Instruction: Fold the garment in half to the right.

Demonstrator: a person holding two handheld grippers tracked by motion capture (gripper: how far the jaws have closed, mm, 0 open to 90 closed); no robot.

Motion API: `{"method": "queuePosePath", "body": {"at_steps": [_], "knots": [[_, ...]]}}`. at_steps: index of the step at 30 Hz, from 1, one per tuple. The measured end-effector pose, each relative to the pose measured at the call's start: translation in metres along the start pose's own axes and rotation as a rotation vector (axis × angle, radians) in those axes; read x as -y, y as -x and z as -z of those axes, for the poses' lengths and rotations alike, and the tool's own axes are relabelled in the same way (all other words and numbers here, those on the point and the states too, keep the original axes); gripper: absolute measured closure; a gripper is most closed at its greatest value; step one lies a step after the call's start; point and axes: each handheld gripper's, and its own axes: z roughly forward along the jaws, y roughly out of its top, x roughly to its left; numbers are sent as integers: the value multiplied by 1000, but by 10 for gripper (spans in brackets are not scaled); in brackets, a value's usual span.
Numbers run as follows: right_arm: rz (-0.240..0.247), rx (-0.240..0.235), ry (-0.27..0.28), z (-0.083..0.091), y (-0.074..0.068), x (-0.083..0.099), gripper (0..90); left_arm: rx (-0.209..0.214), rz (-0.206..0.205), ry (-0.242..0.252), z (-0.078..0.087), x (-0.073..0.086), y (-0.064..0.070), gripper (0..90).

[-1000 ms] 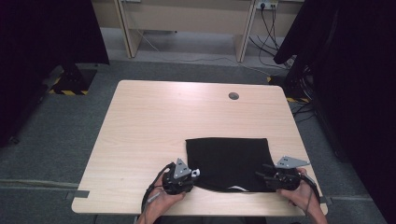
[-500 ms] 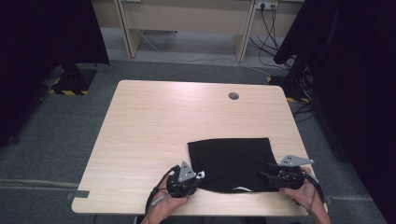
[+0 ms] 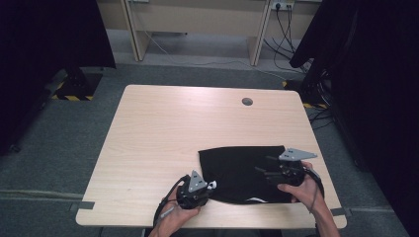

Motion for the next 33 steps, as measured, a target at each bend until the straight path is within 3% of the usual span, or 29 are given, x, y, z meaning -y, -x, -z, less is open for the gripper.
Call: {"method": "queuePosePath", "body": {"at_steps": [18,20,33], "knots": [[15,-55,-9,-51,-20,-38,290,4,12,1,0,0,-1,743],[31,-91,-19,-64,-25,-45,292,3,10,1,0,0,-1,743],[82,-126,-59,-105,-44,-68,325,6,18,2,0,0,-1,744]]}}
